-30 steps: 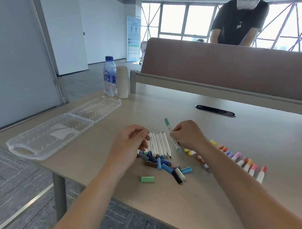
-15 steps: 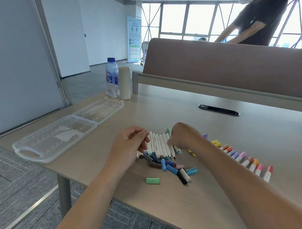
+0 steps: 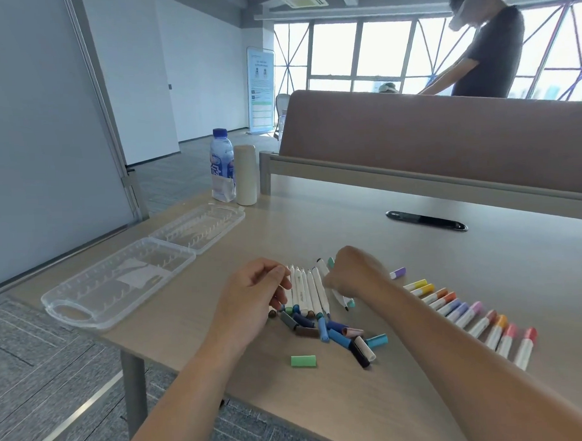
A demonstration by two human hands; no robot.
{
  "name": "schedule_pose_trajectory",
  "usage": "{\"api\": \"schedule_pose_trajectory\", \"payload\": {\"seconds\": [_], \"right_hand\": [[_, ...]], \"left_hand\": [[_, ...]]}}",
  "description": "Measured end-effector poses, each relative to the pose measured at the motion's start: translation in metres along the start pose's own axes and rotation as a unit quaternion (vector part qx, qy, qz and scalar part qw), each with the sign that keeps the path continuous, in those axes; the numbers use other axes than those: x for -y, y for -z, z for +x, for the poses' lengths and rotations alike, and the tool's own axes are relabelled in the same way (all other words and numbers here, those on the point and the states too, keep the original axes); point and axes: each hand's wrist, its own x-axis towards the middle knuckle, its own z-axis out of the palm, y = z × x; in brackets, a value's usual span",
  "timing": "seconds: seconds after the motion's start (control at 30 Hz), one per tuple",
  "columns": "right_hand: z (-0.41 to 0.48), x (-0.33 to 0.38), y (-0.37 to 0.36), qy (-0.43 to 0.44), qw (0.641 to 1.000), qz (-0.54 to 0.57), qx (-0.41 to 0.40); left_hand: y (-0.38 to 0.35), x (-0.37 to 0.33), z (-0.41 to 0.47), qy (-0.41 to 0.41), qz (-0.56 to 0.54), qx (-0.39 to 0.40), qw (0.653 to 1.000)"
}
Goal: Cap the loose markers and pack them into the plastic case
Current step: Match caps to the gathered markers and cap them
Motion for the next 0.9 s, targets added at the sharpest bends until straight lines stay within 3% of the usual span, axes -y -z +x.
{"api": "schedule_pose_trajectory", "payload": {"seconds": [0.13,0.27,0.4,0.6,0.8,0.9], "right_hand": [[-0.006,-0.017,0.023,0.016,0.983,0.181,0.008],[-0.03,-0.037,0.036,0.091,0.888,0.444,0.081],[-0.037,-0.049,0.029,0.131,0.813,0.549,0.147],[-0.044,-0.055,0.013,0.123,0.795,0.577,0.14],[-0.052,-0.056,0.013,0.136,0.835,0.523,0.103],[-0.057,-0.054,0.014,0.144,0.83,0.531,0.092]], "left_hand": [[0.002,-0.002,-0.001,-0.004,0.006,-0.002,1.0],[-0.001,-0.007,-0.001,-0.003,0.001,-0.009,1.0],[-0.009,-0.012,-0.005,-0.007,0.0,-0.003,1.0],[-0.014,-0.012,-0.013,-0.007,0.009,0.02,1.0],[-0.009,-0.012,-0.016,-0.001,0.047,0.031,0.998],[-0.005,-0.013,-0.017,0.005,0.05,0.021,0.999]]}}
